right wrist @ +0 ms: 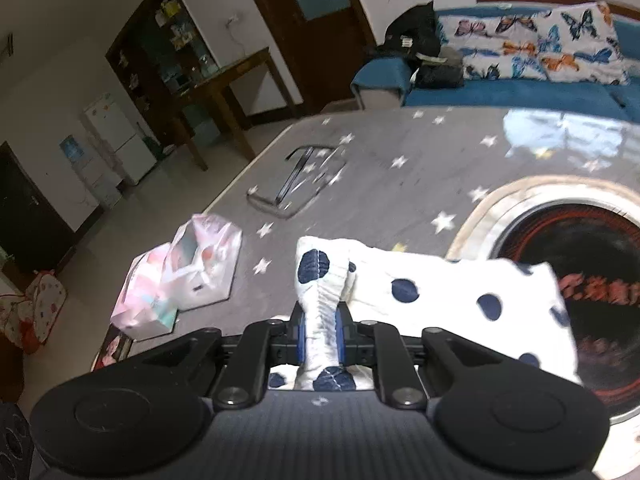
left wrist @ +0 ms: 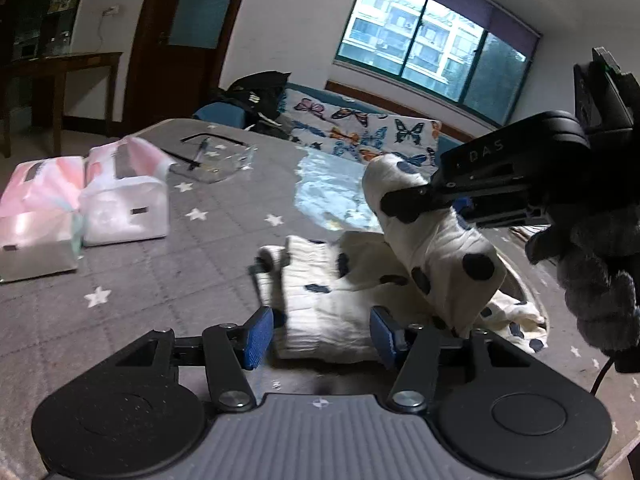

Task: Fold clothes
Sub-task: 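Lay the folded trousers down and smooth them flat with both grippers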

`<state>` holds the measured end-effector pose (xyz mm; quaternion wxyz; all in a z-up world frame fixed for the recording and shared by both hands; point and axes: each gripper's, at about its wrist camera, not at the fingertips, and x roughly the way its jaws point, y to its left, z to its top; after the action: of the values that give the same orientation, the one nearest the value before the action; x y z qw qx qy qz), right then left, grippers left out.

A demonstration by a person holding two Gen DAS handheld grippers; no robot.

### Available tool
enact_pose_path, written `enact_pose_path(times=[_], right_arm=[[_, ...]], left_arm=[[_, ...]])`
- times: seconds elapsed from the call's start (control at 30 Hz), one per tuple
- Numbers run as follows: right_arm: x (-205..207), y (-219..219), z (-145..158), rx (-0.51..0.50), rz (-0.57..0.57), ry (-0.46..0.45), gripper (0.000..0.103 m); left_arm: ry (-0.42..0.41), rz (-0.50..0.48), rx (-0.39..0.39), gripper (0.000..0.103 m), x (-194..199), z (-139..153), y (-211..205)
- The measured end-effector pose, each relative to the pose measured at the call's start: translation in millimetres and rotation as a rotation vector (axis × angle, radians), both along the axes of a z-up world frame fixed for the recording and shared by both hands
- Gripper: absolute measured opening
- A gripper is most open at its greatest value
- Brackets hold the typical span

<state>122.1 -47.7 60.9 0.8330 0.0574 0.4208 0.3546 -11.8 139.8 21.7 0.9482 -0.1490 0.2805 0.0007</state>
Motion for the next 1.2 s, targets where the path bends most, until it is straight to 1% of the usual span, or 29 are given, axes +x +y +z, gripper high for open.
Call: enact_pose_path(times=[0.03, 0.1, 0.17, 0.3, 0.37, 0.43, 0.47, 0.53, 0.57, 0.6, 0.67, 0.73, 0.77, 0.8, 0.87, 0.97, 1.1, 1.2], right_arm=[[-1, 3, -2, 0.003, 0.003, 0.009, 0.016], [-1, 6, -6, 0.025, 0.021, 0.032, 0.025], [-2, 8, -8, 0.049, 0.04, 0.05, 0.032], [-6, 5, 0, 0.056, 0.067, 0.011, 0.032], [-7, 2, 5, 0.035, 0.073, -0.016, 0.032], [-7, -3, 8, 0.007, 0.084, -0.039, 0.036], [-8, -7, 8, -0.009, 0.088, -0.053, 0.038], [-8, -16, 8, -0.043, 0.097, -0.08, 0.044], [-9, -21, 7, -0.061, 0.104, -0.09, 0.054], [-10, -27, 5, -0.08, 0.113, -0.102, 0.061], [-12, -37, 1, -0.111, 0.126, -0.12, 0.063], [-14, -48, -3, -0.148, 0.133, -0.138, 0.071], [-15, -54, -6, -0.159, 0.138, -0.145, 0.079], [-15, -59, -8, -0.164, 0.139, -0.149, 0.085], [-15, -67, -14, -0.17, 0.142, -0.152, 0.087], [-15, -74, -21, -0.163, 0.151, -0.155, 0.1], [-16, -80, -24, -0.139, 0.173, -0.195, 0.103], [-14, -83, -25, -0.107, 0.19, -0.192, 0.103]], left_arm=[[0.002, 0.006, -0.001, 0.057, 0, 0, 2], [0.005, 0.017, -0.002, 0.057, -1, -1, 5], [0.002, 0.022, 0.001, 0.058, -1, 0, 5], [-0.009, 0.025, 0.01, 0.059, 0, 8, 3], [-0.018, 0.022, 0.015, 0.06, 2, 11, 2], [-0.033, 0.027, 0.037, 0.06, 4, 17, -1], [-0.044, 0.033, 0.052, 0.062, 5, 21, -3], [-0.066, 0.044, 0.063, 0.065, 5, 28, -2], [-0.076, 0.051, 0.068, 0.067, 4, 31, -1], [-0.085, 0.061, 0.078, 0.068, 3, 33, 0], [-0.104, 0.078, 0.086, 0.071, 0, 40, 3], [-0.123, 0.094, 0.094, 0.073, -3, 46, 5], [-0.13, 0.094, 0.092, 0.073, -2, 49, 6], [-0.132, 0.084, 0.085, 0.074, 0, 49, 6], [-0.128, 0.053, 0.067, 0.074, 6, 50, 2], [-0.112, -0.009, 0.053, 0.074, 22, 44, -11], [-0.086, -0.069, 0.042, 0.072, 43, 32, -29], [-0.073, -0.107, 0.008, 0.072, 58, 24, -29]])
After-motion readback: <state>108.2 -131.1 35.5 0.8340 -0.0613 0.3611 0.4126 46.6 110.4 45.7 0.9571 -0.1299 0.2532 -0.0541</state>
